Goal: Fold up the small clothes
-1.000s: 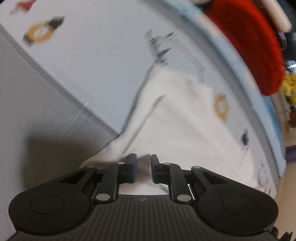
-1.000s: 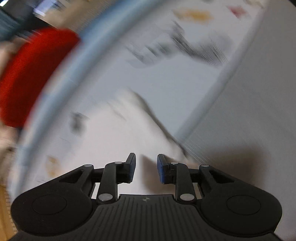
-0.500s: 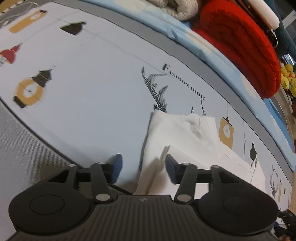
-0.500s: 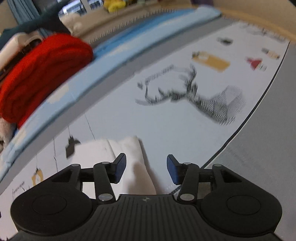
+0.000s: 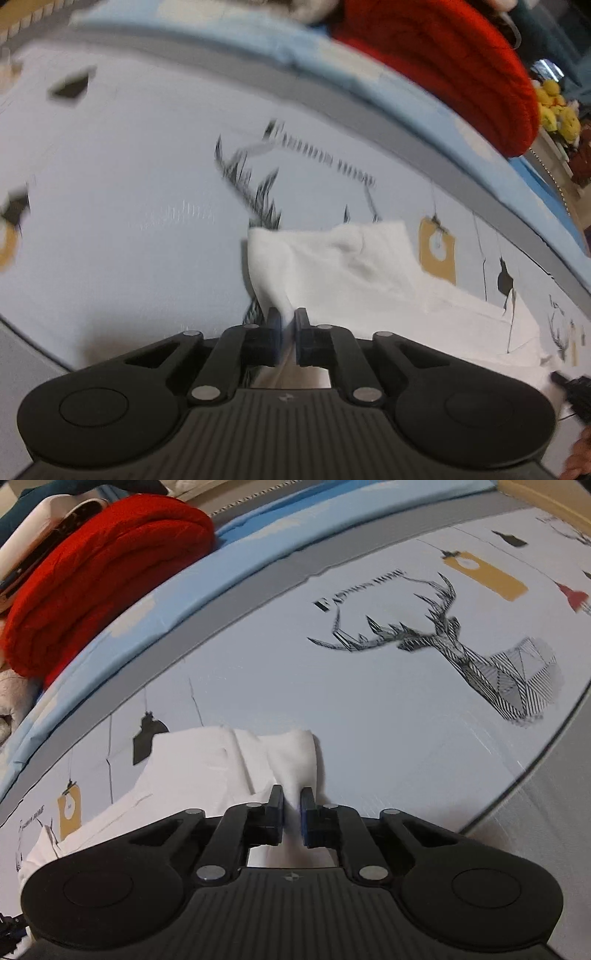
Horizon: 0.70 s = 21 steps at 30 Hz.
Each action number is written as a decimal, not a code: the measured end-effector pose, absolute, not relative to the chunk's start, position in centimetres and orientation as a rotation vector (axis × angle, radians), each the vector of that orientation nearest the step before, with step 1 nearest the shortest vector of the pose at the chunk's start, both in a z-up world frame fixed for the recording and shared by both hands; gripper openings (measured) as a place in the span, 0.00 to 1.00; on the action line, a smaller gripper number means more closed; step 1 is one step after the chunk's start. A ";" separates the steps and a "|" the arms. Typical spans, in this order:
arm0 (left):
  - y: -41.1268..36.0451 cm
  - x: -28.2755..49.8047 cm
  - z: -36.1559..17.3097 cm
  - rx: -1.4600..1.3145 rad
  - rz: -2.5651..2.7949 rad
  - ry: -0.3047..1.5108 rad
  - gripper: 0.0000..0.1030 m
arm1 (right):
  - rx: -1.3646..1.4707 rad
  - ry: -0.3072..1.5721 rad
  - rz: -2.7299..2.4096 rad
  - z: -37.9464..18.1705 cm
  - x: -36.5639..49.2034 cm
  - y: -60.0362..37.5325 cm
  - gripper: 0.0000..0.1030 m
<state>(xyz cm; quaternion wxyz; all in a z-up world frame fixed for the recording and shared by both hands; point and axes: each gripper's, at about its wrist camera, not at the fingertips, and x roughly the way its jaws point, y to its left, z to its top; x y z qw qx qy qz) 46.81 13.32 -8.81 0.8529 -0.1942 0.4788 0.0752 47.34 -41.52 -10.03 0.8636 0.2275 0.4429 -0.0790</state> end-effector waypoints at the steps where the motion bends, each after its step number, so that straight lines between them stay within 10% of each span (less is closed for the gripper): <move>1: 13.1 46.9 -8.2 -0.387 0.147 0.970 0.07 | 0.468 0.903 -0.155 -9.7 47.4 -41.4 0.06; 5: 12.7 46.9 -6.1 -0.372 0.139 0.837 0.12 | 0.460 0.706 -0.108 -6.8 47.1 -41.4 0.06; 8: 13.2 46.9 -5.9 -0.364 0.173 0.854 0.36 | 0.379 0.638 -0.164 -5.4 47.0 -40.8 0.20; 10: 13.1 46.6 -5.8 -0.363 0.181 0.858 0.36 | 0.339 0.661 -0.191 -5.3 47.0 -40.6 0.39; 21: 10.6 44.6 -8.3 -0.337 0.148 1.155 0.38 | 0.409 1.095 -0.220 -9.4 44.5 -41.6 0.49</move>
